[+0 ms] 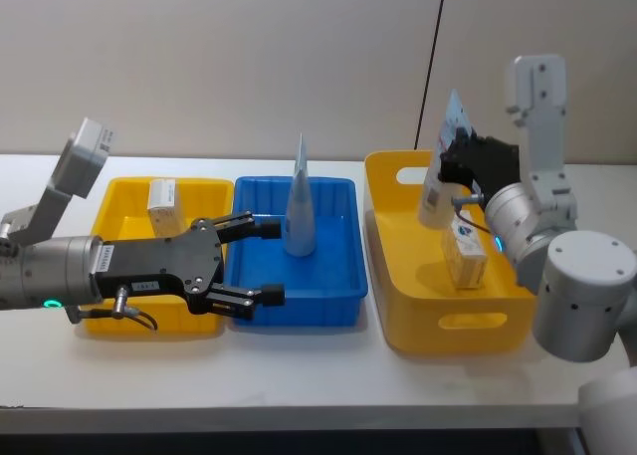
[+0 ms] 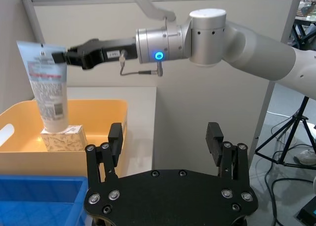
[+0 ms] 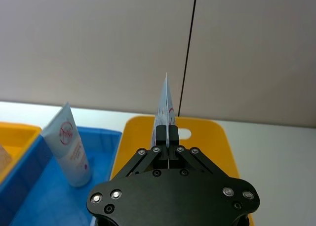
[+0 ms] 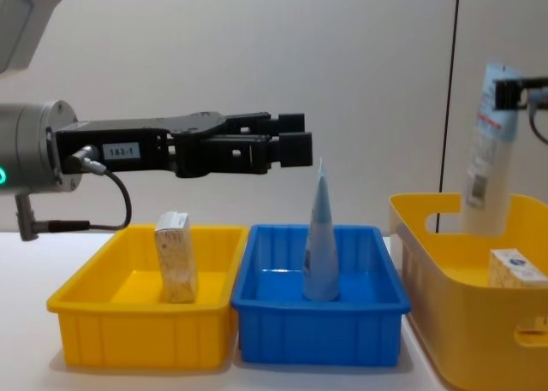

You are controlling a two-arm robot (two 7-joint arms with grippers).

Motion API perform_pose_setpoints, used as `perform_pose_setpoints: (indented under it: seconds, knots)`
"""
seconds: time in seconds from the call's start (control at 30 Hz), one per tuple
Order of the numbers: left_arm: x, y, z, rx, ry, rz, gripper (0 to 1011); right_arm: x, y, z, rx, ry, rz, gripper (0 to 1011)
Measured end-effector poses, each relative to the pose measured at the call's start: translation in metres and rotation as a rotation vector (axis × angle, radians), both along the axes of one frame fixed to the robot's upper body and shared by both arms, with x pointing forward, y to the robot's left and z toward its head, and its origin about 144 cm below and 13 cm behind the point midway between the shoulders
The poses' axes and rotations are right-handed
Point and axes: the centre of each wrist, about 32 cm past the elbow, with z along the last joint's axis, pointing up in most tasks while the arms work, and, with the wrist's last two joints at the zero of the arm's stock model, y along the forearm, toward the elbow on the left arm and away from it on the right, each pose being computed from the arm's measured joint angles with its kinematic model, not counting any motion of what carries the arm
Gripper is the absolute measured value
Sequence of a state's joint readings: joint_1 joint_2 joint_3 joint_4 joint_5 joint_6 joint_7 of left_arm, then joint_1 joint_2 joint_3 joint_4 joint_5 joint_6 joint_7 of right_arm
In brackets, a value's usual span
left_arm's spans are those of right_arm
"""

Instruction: Bimanual collaborative sorting of washing and personal care products

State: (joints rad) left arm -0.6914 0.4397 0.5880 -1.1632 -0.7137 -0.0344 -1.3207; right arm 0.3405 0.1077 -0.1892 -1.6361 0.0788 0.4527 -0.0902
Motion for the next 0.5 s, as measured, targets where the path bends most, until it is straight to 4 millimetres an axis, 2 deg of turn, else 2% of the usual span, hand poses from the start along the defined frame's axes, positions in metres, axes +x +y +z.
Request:
perform_pose_setpoints:
  seconds: [0.1,0.27,0.5]
  knots:
    - [0.000,0.000,0.000,0.000,0.000,0.000,1001,0.001,0.000,-0.007,-0.013,0.022,-0.004,17]
    - [0.000,0.000,0.000,0.000,0.000,0.000,1001,0.002,0.000,-0.018,-0.033,0.051,-0.007,127]
    - [0.000,0.000,0.000,0.000,0.000,0.000,1002,0.003,0.002,-0.030,-0.053,0.088,-0.007,378]
